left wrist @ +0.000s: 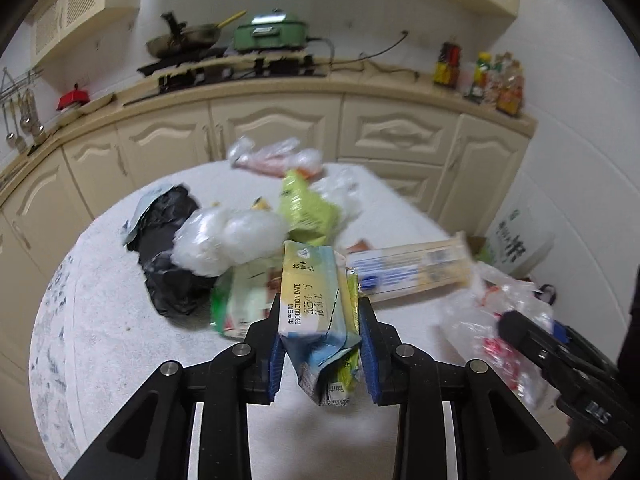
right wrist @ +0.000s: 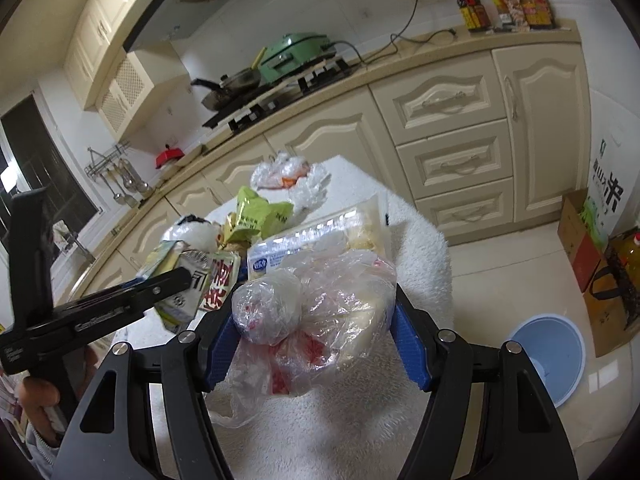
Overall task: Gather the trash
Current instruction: 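Carry both items to the blue bin and open both tools to drop them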
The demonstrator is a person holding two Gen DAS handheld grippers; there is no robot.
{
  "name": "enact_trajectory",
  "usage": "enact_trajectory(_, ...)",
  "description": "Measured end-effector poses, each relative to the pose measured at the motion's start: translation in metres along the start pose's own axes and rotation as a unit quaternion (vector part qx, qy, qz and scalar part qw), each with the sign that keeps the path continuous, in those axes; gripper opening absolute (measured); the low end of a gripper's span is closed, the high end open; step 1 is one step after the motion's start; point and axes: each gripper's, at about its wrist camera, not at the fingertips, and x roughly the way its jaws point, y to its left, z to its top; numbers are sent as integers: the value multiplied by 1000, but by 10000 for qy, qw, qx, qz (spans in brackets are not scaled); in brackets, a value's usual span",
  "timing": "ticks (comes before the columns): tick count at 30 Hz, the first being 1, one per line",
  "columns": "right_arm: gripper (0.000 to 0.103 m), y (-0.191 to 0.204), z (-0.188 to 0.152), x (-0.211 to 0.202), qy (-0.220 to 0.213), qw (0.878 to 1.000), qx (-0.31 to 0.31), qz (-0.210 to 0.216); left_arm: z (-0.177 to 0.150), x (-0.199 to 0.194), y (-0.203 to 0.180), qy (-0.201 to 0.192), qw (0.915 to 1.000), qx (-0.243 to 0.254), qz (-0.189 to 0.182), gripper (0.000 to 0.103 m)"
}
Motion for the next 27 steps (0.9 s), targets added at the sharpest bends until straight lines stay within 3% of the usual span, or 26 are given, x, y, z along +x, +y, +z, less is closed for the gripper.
enact_trajectory(7,69,-27,3,-42,-373,9987,227,-280,6,-14,-62,-153,9972,446,-587,29)
enact_trajectory(11,69,-64,3,-74,-610,9942,431,-768,15,1,-116,-31,9915,783,-1037,29)
enact_trajectory(14,69,-98,2,-90,-665,9876,582,-1295,19,29,-158,259,9862,918,-1351,29)
enact_trajectory(19,69,-168,-3,-94,-599,9695,980,-2166,21,101,-215,867,9814,1053,-1350,29)
enact_trajectory(27,69,-251,-18,-70,-284,9526,1449,-2660,25,213,-279,1615,9660,1260,-1578,31)
